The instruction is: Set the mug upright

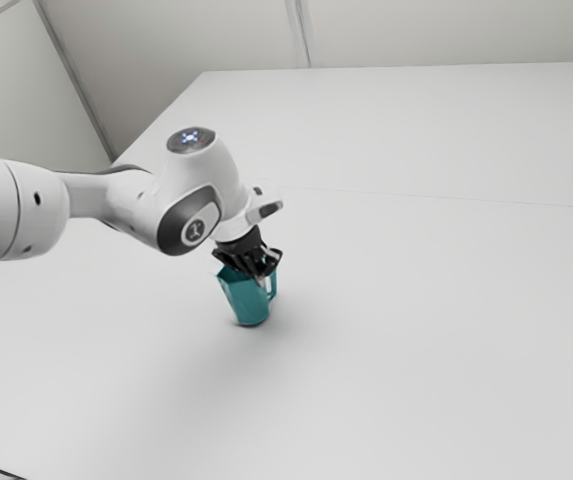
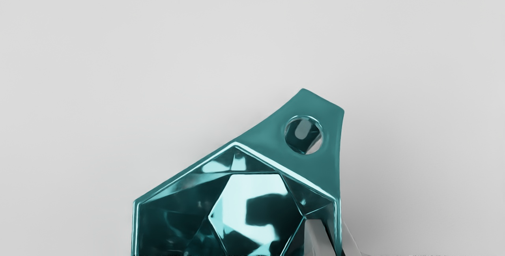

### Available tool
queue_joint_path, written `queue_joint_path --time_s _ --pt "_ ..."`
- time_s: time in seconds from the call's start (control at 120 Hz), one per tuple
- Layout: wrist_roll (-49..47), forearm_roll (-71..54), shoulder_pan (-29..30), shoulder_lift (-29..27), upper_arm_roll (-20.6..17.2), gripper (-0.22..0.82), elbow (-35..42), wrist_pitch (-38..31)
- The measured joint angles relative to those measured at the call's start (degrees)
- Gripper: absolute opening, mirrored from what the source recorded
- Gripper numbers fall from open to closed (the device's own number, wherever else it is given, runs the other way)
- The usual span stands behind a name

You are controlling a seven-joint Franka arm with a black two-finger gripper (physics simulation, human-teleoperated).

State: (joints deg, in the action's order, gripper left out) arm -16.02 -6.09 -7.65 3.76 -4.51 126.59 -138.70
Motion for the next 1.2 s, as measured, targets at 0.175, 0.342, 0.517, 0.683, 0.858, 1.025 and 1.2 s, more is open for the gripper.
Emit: queue_joint_path --time_s 0.175,0.342,0.517,0.683,0.858,1.025,1.2 --pt "-0.2 0.0 0.7 1.0 -0.1 -0.11 0.1 -0.8" --pt "-0.1 0.1 1.1 0.4 -0.3 0.25 0.6 -0.7" --pt "-0.1 0.1 0.9 -1.7 -0.3 0.45 0.6 -0.2" --pt "-0.1 0.1 1.6 -5.2 -0.9 0.53 0.3 2.2" --pt "0.2 0.0 0.9 -7.1 -1.0 0.57 -3.9 6.3" --pt "0.5 -0.5 0.1 -7.0 -0.9 0.59 -10.7 13.3" --pt "1.2 -0.7 0.4 -6.9 -0.3 0.6 -17.2 20.7"
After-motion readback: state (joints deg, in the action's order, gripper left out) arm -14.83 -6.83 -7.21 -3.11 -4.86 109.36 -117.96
